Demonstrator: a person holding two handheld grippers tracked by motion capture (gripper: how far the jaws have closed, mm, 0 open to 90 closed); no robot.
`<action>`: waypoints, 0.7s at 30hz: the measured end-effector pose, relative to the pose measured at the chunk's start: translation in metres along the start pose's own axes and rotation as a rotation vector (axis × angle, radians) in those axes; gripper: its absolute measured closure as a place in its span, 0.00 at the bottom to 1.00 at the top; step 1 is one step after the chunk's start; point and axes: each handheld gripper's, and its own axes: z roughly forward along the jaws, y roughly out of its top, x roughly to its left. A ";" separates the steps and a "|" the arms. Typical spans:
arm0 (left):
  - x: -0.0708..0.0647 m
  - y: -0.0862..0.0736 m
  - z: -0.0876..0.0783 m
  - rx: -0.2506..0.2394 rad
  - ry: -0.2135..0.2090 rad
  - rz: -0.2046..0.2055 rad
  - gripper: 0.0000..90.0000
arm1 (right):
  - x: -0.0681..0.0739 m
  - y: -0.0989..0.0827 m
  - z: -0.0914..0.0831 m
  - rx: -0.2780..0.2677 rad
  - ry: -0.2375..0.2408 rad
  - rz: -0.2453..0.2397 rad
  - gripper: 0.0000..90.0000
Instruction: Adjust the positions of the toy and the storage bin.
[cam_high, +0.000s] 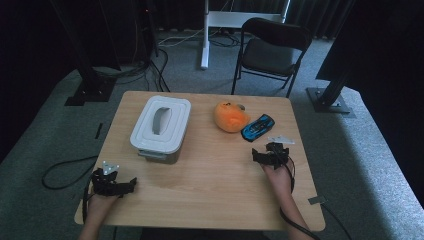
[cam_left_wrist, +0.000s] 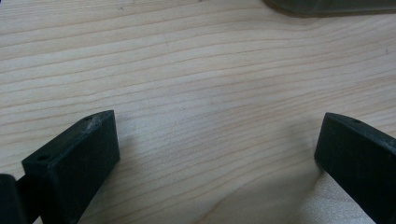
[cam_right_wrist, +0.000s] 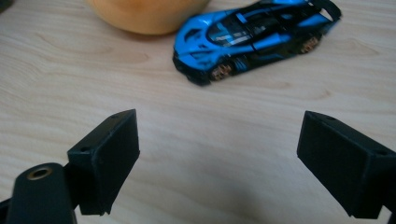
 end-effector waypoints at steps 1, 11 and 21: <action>0.000 0.000 0.000 0.000 0.000 0.000 0.00 | 0.001 0.002 0.002 -0.003 0.000 0.001 0.14; 0.000 0.000 0.000 0.000 0.000 0.000 0.00 | 0.014 0.022 0.021 -0.004 -0.007 0.001 0.14; 0.000 0.000 0.000 0.000 0.000 0.000 0.00 | 0.014 0.031 0.045 0.026 -0.046 0.060 0.14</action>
